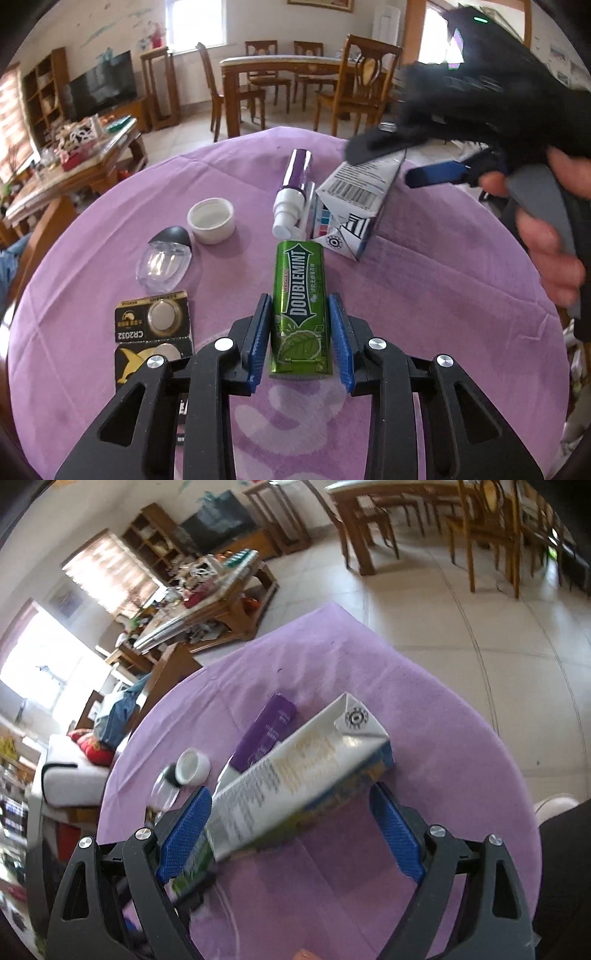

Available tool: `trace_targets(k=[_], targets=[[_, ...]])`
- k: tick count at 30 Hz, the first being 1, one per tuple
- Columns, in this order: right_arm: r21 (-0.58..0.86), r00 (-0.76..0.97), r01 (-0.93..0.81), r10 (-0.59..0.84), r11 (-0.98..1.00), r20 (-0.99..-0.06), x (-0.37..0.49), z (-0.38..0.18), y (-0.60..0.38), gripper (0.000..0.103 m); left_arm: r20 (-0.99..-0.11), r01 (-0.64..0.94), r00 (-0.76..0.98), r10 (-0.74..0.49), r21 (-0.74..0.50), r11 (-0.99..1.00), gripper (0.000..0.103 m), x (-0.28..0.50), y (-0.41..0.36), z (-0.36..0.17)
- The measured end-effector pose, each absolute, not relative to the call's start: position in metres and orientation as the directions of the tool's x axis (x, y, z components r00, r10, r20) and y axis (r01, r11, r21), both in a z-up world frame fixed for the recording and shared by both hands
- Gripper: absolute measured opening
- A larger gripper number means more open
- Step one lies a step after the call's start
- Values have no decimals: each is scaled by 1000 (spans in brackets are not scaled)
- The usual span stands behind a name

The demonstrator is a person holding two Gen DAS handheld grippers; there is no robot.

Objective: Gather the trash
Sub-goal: 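Grasp the white milk carton with the right tool while the left tool grasps the green gum tin, then carry the carton and gum tin to the black bin and open both tools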

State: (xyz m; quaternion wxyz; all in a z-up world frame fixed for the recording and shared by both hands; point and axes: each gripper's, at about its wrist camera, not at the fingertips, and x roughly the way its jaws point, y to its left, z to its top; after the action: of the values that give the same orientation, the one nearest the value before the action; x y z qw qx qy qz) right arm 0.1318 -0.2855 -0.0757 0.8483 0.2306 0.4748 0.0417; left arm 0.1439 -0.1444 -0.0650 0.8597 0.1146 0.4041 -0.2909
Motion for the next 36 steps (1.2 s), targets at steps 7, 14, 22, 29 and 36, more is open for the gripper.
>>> trace_targets(k=[7, 14, 22, 29, 36], targets=[[427, 508, 202, 279, 881, -815, 150, -85, -277, 91, -757, 580, 491, -430, -83, 810, 32, 144, -133, -69], [391, 494, 141, 278, 909, -824, 147, -85, -269, 75, -742, 541, 497, -450, -140, 829, 32, 148, -110, -70], [397, 551, 22, 320, 918, -770, 117, -67, -258, 43, -705, 534, 505, -498, -198, 822, 32, 147, -100, -68], [423, 622, -44, 356, 905, -697, 77, -47, -270, 42, -657, 532, 535, -531, -226, 816, 32, 139, -93, -60], [471, 698, -79, 386, 879, -603, 30, -23, -309, 42, -607, 462, 600, -521, -269, 845, 32, 108, -44, -42]])
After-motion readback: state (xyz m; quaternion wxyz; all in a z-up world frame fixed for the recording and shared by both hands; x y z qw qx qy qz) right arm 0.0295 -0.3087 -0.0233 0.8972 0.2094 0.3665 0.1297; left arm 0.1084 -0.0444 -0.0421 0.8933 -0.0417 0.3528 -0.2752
